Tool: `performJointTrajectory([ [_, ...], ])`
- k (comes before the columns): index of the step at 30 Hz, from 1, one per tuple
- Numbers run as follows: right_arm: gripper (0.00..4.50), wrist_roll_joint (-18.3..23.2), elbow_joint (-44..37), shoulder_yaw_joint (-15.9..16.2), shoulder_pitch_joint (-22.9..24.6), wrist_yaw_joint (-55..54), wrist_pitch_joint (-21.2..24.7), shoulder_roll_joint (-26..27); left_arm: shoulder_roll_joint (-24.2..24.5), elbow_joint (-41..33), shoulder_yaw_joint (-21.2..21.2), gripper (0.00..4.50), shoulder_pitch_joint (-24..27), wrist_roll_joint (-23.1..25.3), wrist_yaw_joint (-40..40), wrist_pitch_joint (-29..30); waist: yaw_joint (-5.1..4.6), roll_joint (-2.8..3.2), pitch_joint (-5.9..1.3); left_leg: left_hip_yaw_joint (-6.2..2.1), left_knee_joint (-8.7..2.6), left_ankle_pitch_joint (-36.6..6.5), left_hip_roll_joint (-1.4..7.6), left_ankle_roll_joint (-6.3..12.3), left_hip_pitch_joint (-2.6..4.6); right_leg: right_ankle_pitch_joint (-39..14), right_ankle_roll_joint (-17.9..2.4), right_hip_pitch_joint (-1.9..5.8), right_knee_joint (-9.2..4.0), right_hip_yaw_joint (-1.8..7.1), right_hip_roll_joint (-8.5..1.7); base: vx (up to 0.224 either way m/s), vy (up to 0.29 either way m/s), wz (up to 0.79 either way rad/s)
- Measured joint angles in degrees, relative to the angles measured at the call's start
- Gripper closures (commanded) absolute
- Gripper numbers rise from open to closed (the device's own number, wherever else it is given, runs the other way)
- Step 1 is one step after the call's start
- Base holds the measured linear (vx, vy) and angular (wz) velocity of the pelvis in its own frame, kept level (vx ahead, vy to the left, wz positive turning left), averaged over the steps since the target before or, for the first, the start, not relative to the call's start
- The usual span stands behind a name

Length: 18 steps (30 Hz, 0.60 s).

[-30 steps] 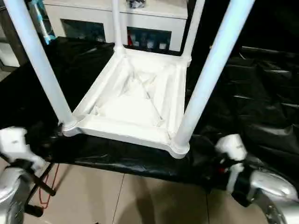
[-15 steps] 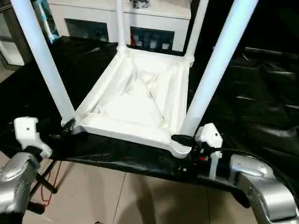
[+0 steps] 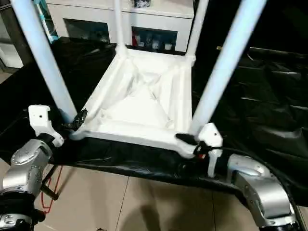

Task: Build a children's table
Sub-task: Flip table

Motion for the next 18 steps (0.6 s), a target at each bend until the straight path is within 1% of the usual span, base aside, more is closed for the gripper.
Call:
performJointTrajectory([
  [4,0.00,-1.20,1.99,-1.62,0.33,-1.36,-1.37,-0.05,-1.39,0.32,-0.63,0.86,0.87,0.00,-0.27,-0.29,-0.06,0.00,0.00,0.02,-0.01,0.08,0.00,0.06,0.01,0.06,-0.10,0.01,0.00,0.01,0.00,0.000,0.000,0.00],
  [5,0.00,-1.49,2.25,-2.14,0.57,-1.83,-1.68,-0.12,-1.67,0.46,-0.84,1.10,1.38,0.05,-0.13,-0.28,-0.12,-0.02,0.01,0.02,-0.01,0.11,0.00,0.04,0.00,0.08,-0.13,-0.01,0.00,0.01,0.00,0.000,0.000,0.00],
  [7,0.00,-1.50,2.76,-2.16,0.61,-2.20,-2.29,-0.20,-2.08,0.62,-1.10,1.21,1.53,0.14,0.53,-0.25,-0.12,-0.03,0.02,0.02,-0.02,0.15,0.02,-0.01,0.00,0.09,-0.14,-0.01,0.02,0.00,0.00,0.000,0.000,0.00],
  [9,0.00,-1.50,2.81,-2.14,0.59,-2.31,-2.35,-0.19,-3.12,-0.78,-1.50,1.38,1.97,0.38,2.65,0.08,-0.09,0.00,0.01,0.03,-0.03,0.17,0.02,-0.04,0.01,0.10,-0.15,0.01,0.02,0.00,0.00,0.000,0.000,0.00],
  [10,0.00,-1.49,2.79,-2.13,0.58,-2.40,-2.35,-0.16,-3.43,-1.43,-1.56,1.38,2.25,0.51,3.52,0.31,-0.08,0.00,0.01,0.03,-0.03,0.19,0.04,-0.05,0.01,0.10,-0.16,0.01,0.02,0.00,0.00,0.000,0.000,0.00],
  [11,0.00,-1.47,2.73,-1.97,0.45,-2.44,-2.21,0.00,-3.79,-2.19,-1.59,1.61,2.75,0.66,4.66,0.41,-0.17,-0.02,0.02,0.03,-0.04,0.19,0.04,-0.05,0.01,0.11,-0.16,0.01,0.02,-0.01,0.00,0.000,0.000,0.00],
  [14,0.00,-1.45,2.24,-0.93,-0.28,-2.79,-1.68,1.47,-4.41,-3.92,-1.52,1.72,3.61,2.00,7.65,0.17,-0.71,0.01,0.01,0.04,-0.08,0.23,0.06,-0.04,0.00,0.11,-0.16,-0.01,0.03,-0.02,0.01,0.000,0.000,0.00],
  [16,0.00,-1.53,2.18,-0.28,-0.40,-2.82,-1.68,2.01,-5.03,-3.92,-1.17,1.85,3.63,2.01,8.40,-0.30,-0.82,0.02,0.02,0.04,-0.10,0.28,0.07,0.00,-0.03,0.11,-0.16,-0.04,0.02,-0.04,0.01,0.000,0.000,0.00],
  [18,0.00,-1.66,2.22,0.45,-0.53,-2.83,-1.69,2.09,-5.26,-3.90,-1.13,1.87,3.66,2.18,8.71,-0.73,-0.96,0.03,0.04,0.04,-0.09,0.28,0.07,0.00,-0.08,0.11,-0.16,-0.08,0.01,-0.05,0.01,0.000,0.000,0.00],
])
